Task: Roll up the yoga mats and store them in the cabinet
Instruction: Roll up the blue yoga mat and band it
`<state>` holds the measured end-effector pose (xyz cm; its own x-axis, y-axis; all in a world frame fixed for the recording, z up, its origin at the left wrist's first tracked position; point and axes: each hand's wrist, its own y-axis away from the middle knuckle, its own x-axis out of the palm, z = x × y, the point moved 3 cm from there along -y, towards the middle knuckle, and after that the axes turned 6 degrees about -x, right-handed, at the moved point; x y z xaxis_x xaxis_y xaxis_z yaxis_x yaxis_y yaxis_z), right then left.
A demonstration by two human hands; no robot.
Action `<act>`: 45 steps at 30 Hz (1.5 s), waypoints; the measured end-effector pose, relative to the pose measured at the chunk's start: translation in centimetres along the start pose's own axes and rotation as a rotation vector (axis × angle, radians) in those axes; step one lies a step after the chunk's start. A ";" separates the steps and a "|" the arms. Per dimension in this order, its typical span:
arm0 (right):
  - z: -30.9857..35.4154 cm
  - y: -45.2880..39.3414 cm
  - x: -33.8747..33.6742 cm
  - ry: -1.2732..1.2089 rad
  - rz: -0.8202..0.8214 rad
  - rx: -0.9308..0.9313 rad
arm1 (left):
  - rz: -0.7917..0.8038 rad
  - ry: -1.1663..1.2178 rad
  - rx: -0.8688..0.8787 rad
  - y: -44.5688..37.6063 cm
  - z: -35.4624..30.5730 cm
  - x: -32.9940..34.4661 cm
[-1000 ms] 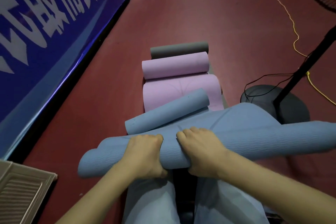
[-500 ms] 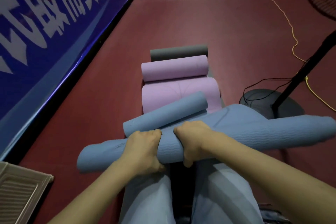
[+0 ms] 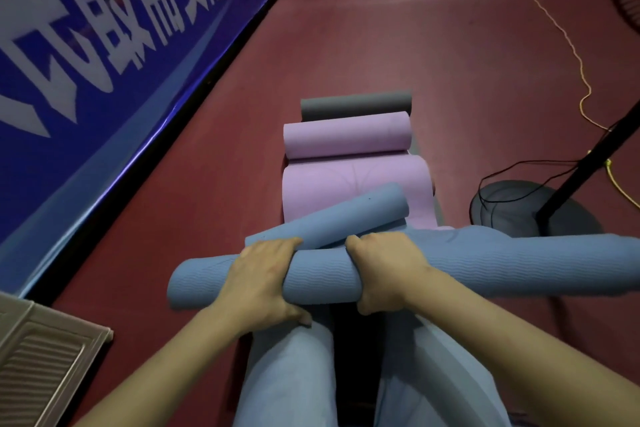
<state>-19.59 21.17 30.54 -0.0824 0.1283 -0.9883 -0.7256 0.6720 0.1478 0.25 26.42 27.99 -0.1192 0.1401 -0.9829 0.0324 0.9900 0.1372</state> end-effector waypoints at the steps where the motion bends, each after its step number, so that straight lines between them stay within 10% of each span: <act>1: 0.0 -0.3 -0.1 0.000 0.017 -0.003 | -0.003 -0.023 -0.005 0.0 0.7 0.1; 19: 2.4 6.6 -1.0 -0.124 0.299 0.017 | 0.264 -0.126 0.071 5.0 -2.3 -1.0; 31: 5.5 7.5 2.8 0.034 -0.053 -0.021 | 0.230 -0.102 0.069 5.5 -2.1 -1.1; 39: 4.0 5.0 0.5 -0.065 0.126 -0.091 | -0.101 -0.047 0.193 6.7 -3.2 -0.6; 45: 3.8 3.7 0.1 -0.130 0.134 -0.070 | -0.064 -0.147 0.103 5.8 -2.8 0.3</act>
<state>-19.67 26.42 31.14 -0.0960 0.3098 -0.9459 -0.7603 0.5906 0.2706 -2.35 32.24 28.86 0.0218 0.0654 -0.9976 0.1316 0.9890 0.0677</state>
